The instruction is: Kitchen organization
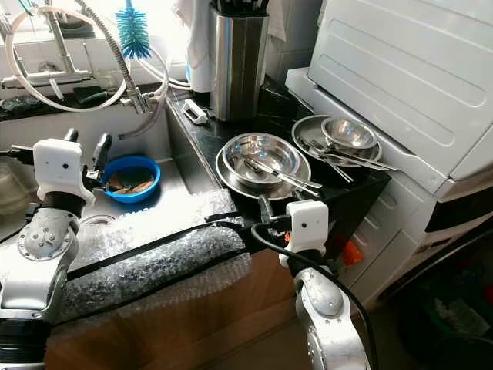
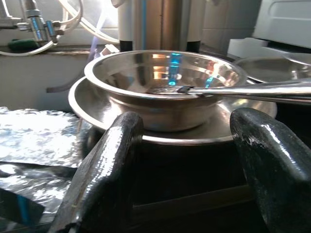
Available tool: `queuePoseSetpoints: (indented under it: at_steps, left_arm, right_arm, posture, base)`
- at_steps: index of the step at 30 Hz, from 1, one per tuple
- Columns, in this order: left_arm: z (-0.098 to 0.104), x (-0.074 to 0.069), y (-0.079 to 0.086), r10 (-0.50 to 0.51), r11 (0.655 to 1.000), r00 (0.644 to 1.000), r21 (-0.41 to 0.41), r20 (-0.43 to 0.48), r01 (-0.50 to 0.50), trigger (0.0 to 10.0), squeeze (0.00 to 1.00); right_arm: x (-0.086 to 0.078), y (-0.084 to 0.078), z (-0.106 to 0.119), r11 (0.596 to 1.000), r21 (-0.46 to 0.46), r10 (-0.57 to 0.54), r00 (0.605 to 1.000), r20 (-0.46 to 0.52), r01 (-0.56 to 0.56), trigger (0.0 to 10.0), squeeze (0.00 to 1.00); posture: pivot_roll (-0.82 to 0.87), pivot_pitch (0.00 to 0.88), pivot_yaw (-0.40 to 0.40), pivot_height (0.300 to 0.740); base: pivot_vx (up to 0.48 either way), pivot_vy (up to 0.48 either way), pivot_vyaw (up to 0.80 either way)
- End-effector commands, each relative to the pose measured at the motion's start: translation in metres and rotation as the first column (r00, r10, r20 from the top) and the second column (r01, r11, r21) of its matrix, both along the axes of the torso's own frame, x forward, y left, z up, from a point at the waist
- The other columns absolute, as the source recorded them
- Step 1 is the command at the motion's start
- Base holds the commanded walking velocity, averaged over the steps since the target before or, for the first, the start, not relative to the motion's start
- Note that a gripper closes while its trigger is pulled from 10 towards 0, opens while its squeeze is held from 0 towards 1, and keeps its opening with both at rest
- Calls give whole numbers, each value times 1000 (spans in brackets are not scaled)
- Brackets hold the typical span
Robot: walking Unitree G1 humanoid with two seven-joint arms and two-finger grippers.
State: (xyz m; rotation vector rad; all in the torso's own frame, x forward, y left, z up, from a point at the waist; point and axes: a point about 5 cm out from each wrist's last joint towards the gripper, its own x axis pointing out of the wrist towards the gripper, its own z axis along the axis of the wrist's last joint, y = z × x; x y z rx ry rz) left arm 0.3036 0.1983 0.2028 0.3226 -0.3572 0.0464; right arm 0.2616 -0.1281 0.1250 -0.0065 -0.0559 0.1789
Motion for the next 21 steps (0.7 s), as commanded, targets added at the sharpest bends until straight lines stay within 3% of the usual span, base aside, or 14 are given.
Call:
queuePoseSetpoints:
  at_steps: [1, 21]
  left_arm:
    - [3, -2, -4, -20, 1000, 1000, 12, 23, 19, 10000, 0]
    - [3, 0, -3, -14, 999, 1000, 30, 27, 13, 10000, 0]
  right_arm:
    - [3, -6, 6, 999, -6, -34, 999, 28, 34, 10000, 0]
    - [3, 1, 7, 1000, 7, 16, 999, 40, -16, 10000, 0]
  posture:
    - [-60, 0, -92, 740]
    - [-53, 0, -100, 740]
  base:
    - [0, 0, 0]
    - [0, 0, 0]
